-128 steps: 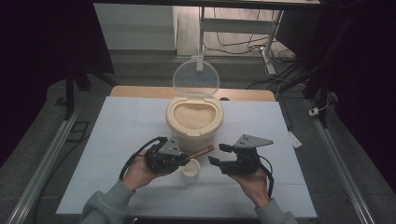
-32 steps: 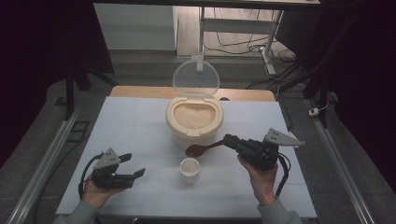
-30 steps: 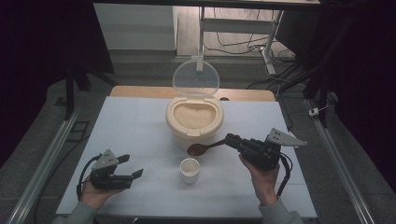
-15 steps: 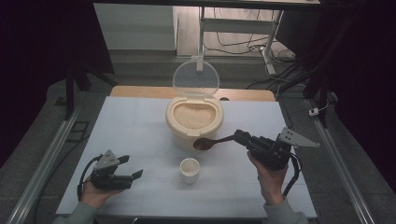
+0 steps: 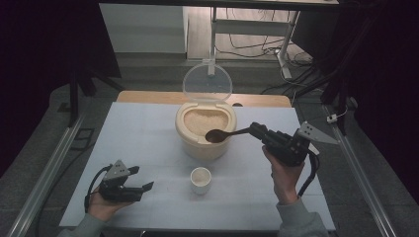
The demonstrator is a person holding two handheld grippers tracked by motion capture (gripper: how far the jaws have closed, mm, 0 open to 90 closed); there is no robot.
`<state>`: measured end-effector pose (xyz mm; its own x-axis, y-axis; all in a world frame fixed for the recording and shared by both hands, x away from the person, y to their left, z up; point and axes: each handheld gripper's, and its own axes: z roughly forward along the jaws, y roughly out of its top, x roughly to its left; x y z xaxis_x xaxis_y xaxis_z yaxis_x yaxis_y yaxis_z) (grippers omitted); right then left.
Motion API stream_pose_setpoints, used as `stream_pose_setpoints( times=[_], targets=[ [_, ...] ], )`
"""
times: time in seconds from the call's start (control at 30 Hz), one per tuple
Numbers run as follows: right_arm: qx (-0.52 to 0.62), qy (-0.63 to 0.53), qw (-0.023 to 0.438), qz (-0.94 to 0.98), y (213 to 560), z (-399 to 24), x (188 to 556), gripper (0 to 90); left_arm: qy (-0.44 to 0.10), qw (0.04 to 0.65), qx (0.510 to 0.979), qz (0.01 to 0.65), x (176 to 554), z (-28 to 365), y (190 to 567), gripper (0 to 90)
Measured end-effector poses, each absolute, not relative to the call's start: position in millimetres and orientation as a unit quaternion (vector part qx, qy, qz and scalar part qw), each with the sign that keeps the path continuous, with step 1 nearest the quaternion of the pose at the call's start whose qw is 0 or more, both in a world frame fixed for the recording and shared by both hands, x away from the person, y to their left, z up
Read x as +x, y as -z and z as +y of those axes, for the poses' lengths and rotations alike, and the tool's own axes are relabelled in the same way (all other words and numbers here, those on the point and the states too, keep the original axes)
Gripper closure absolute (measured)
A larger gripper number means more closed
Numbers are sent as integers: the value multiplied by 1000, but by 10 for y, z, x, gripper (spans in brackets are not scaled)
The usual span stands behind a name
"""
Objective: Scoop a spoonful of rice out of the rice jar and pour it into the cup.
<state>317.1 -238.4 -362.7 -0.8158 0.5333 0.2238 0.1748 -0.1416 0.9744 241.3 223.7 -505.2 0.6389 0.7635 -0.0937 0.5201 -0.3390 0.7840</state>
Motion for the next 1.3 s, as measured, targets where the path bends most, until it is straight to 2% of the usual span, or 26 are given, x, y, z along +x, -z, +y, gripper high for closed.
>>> stream_pose_setpoints(
  times=[0.37,1.3],
  targets=[
    [304,-677,168,650,3439,-2279,3517,829,-140,410,807,402,2422,2237,5068,202],
    [328,-619,215,681,3449,-2135,3793,829,-137,397,812,404,2456,2238,5108,199]
  ],
)
